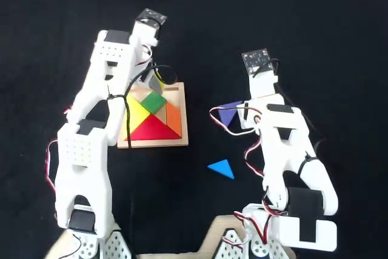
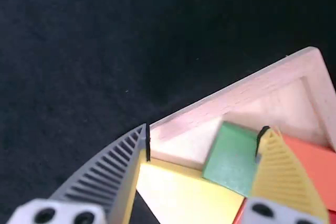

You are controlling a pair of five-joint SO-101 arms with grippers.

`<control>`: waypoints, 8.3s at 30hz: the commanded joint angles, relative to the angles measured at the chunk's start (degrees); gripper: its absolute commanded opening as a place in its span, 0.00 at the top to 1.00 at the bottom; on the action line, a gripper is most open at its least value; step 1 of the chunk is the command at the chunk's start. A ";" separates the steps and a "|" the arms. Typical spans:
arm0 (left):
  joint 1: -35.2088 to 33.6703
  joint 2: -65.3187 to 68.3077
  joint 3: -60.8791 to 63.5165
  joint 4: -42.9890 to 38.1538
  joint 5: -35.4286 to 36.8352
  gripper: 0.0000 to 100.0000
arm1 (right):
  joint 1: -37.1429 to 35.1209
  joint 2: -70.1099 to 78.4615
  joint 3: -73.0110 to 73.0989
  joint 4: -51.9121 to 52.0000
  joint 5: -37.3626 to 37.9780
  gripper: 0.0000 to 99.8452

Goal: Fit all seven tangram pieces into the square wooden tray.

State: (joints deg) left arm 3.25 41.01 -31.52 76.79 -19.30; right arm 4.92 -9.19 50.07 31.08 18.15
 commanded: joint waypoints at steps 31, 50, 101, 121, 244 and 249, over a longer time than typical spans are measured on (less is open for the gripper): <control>-1.36 -0.97 -3.74 3.78 -6.95 0.67 | -1.05 -0.04 -0.13 -0.97 0.00 0.99; 1.36 -0.26 -3.03 7.91 -4.40 0.67 | -1.14 -0.04 -0.13 -0.97 0.00 0.99; -0.22 -3.69 -2.07 6.15 -4.48 0.67 | -1.14 -0.04 -0.13 -0.97 0.00 0.99; 2.42 -2.20 1.98 6.59 -4.48 0.67 | -1.14 -0.04 -0.13 -0.97 0.00 0.99; -28.26 -86.24 104.40 -34.64 12.04 0.74 | -20.57 58.95 -93.58 51.69 37.63 0.99; -28.26 -86.24 104.31 -34.64 12.04 0.74 | -19.69 59.47 -98.68 62.68 37.63 0.99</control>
State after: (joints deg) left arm -24.97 -44.35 73.19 43.03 -7.69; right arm -14.33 51.03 -44.09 89.80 56.48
